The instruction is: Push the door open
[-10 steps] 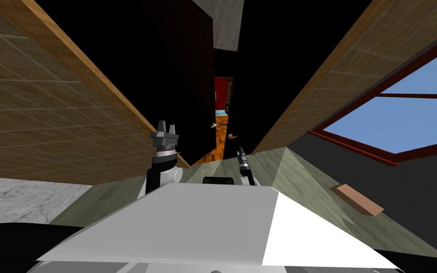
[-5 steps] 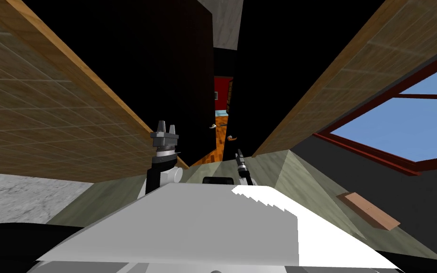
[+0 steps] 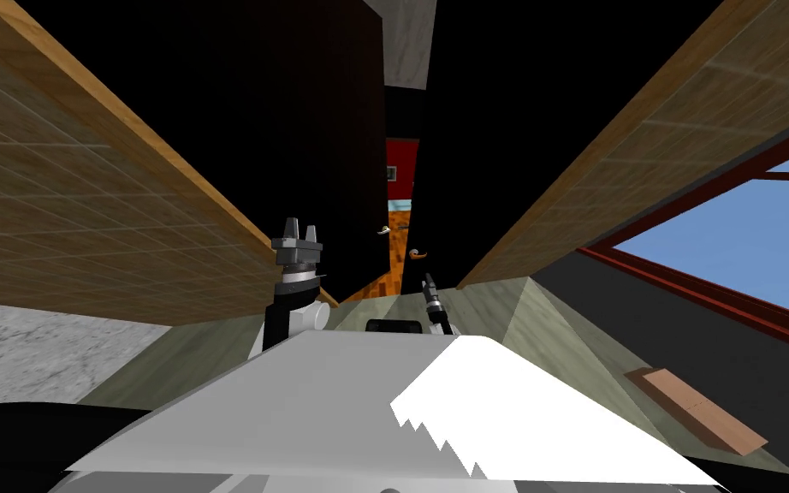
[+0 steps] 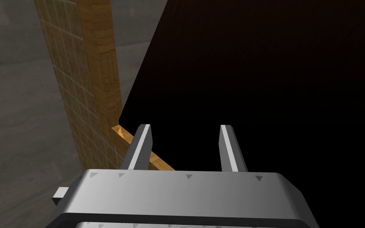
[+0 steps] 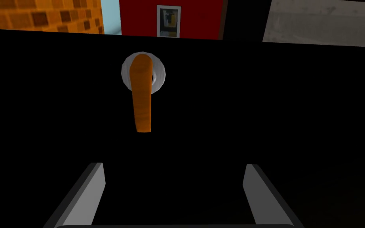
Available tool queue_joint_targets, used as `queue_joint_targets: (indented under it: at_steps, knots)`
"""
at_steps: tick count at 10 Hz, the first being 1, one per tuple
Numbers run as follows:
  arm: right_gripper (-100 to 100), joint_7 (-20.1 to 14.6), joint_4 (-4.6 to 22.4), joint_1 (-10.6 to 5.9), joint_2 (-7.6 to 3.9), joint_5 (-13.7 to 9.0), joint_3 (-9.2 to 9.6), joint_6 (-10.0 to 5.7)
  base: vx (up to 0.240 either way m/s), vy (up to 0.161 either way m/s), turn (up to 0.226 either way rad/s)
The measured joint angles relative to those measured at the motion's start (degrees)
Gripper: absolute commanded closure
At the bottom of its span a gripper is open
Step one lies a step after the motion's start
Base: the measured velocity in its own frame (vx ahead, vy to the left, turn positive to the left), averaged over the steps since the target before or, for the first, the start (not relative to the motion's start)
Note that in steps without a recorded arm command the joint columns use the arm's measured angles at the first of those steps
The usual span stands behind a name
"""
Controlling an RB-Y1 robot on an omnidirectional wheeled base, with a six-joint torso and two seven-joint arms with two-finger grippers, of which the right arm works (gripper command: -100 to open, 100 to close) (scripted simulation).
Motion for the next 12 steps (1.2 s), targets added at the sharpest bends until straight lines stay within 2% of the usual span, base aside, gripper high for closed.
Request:
queue_joint_targets:
  at_steps: [2,5,8,12]
  knots:
    - [-100,0.00,2.09,-0.36,0.17,0.20,0.54,-0.56,0.110,-0.089,0.054]
    - [-100,-0.20,6.81,-1.80,0.39,0.37,1.15,-2.09,0.130,-0.091,0.052]
    - [-100,-0.15,7.42,-2.29,0.33,0.31,0.87,-2.14,0.170,0.022,0.024]
    - [-100,0.03,9.06,-3.74,0.72,0.11,0.08,-2.25,0.202,0.023,0.025]
